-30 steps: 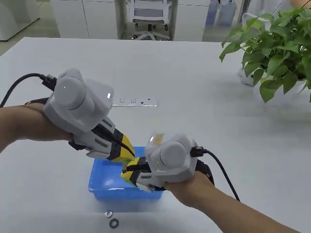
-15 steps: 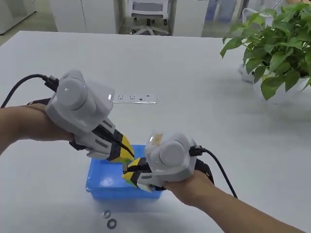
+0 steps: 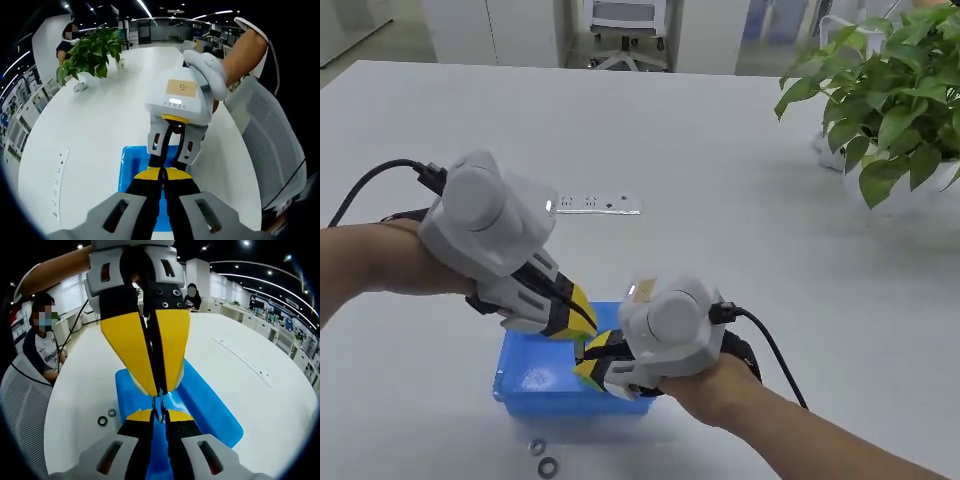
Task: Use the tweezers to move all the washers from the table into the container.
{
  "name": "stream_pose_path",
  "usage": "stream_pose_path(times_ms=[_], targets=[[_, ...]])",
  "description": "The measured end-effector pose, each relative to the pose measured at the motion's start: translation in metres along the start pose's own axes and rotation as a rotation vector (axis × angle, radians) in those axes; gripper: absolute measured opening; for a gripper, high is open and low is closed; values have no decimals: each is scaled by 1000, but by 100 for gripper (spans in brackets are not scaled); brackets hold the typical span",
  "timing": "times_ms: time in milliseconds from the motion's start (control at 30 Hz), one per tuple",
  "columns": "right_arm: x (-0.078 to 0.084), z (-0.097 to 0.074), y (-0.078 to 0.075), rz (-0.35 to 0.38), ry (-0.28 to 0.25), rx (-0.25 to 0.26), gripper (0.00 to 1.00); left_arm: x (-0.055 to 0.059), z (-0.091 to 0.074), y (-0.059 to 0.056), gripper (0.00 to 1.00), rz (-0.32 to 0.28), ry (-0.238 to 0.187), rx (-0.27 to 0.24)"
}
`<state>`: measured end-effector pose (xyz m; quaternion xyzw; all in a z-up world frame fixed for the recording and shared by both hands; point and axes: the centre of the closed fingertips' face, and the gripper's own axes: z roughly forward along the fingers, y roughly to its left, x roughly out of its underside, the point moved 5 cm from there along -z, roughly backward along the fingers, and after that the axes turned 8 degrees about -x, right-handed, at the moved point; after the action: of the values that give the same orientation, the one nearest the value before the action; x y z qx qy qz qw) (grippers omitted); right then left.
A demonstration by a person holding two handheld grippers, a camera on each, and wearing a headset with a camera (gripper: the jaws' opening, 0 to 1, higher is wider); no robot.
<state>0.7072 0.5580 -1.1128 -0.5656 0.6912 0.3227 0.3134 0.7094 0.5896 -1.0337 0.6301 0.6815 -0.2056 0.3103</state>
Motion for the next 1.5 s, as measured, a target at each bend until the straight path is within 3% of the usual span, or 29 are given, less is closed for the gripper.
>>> stream_pose_path(times_ms=[833,1500], targets=[[-11,-13,7,-29,-23,18,11,-12,-14,-5,5,21,-12,-19],[-27,-28,30,-82,-39,28,11,-26,-36,-28,5,47,-7,-62]])
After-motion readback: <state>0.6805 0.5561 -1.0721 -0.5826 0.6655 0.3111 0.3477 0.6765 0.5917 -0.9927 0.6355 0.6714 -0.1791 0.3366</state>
